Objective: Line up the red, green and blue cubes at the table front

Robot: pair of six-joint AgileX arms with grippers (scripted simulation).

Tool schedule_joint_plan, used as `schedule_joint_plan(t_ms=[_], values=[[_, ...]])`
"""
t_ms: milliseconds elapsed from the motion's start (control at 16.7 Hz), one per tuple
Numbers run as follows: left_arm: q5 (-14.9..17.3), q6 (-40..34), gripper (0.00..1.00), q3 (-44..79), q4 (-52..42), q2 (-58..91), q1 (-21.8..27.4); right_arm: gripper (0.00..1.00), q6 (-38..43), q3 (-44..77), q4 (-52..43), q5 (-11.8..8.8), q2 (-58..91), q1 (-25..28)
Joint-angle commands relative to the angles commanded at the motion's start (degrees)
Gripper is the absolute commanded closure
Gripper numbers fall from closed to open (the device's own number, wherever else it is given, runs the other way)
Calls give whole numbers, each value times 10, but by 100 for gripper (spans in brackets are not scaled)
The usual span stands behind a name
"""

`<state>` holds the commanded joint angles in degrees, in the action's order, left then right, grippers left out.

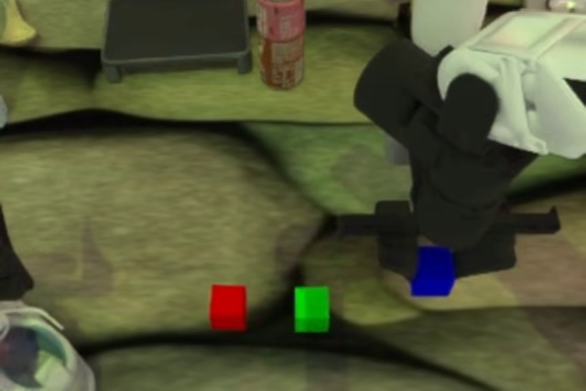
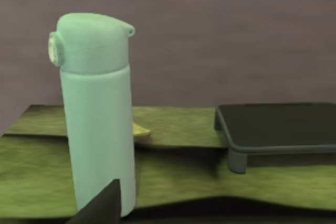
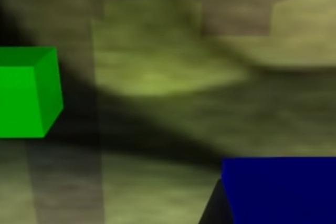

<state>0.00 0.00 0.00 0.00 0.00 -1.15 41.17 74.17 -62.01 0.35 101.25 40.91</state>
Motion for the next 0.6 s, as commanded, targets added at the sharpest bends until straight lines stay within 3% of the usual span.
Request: schedule_joint_plan(t_ms=[600], values=[[0,0,0,0,0,0,0,100,4,-101,154,1,52,6]])
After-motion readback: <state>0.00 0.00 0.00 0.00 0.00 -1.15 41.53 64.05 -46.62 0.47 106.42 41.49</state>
